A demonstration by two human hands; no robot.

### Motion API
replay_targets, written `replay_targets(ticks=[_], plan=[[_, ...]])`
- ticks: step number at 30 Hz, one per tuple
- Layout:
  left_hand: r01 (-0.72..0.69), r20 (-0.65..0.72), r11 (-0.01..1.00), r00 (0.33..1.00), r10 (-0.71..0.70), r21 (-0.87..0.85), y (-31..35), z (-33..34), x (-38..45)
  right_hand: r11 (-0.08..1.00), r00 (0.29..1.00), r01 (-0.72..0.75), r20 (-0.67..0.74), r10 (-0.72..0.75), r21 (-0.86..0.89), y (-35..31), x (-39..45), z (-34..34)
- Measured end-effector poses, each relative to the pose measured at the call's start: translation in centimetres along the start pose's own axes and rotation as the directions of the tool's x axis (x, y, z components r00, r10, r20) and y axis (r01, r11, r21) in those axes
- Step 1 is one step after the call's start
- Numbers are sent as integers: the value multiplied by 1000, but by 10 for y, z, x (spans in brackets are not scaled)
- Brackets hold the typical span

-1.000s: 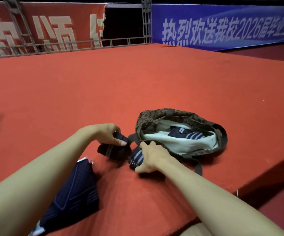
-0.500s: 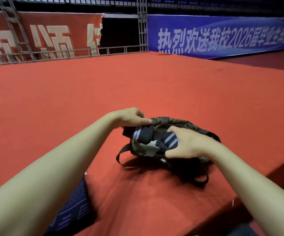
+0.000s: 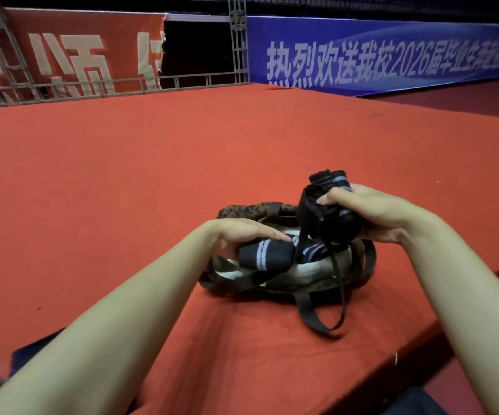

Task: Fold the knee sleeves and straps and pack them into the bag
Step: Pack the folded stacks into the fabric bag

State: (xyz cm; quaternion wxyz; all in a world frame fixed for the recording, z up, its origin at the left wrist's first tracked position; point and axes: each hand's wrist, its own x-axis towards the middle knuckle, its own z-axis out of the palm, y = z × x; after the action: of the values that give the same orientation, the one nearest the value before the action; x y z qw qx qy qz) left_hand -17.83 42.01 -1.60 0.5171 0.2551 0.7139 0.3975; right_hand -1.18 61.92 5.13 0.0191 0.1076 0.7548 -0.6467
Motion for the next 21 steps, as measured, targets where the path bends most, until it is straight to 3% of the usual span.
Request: replay_targets(ticks=[4,6,13,16,18,21], plan=[[-25,110,971,994,-1,238,2,8,-10,1000,1000,-13,-24,13,9,13,10,1],[-50,176,966,984,5,255,3,2,-13,999,1000,-12,-24,13,38,15,12,1],[-356,402,892,887,228,278,4,7,-32,981,993,-3,-119,27,195,13,19,11],[-334,567,885,818,100,325,-1,20,-36,983,983,31,-182,2,179,12,27,15],[-283,515,875,856,45,393,-5,17,-35,998,969,65,-240,-60,13,14,36,20],[-185,132,897,981,143,402,-6,1,-32,957,942,80,-292,-164,-278,19,50,33]])
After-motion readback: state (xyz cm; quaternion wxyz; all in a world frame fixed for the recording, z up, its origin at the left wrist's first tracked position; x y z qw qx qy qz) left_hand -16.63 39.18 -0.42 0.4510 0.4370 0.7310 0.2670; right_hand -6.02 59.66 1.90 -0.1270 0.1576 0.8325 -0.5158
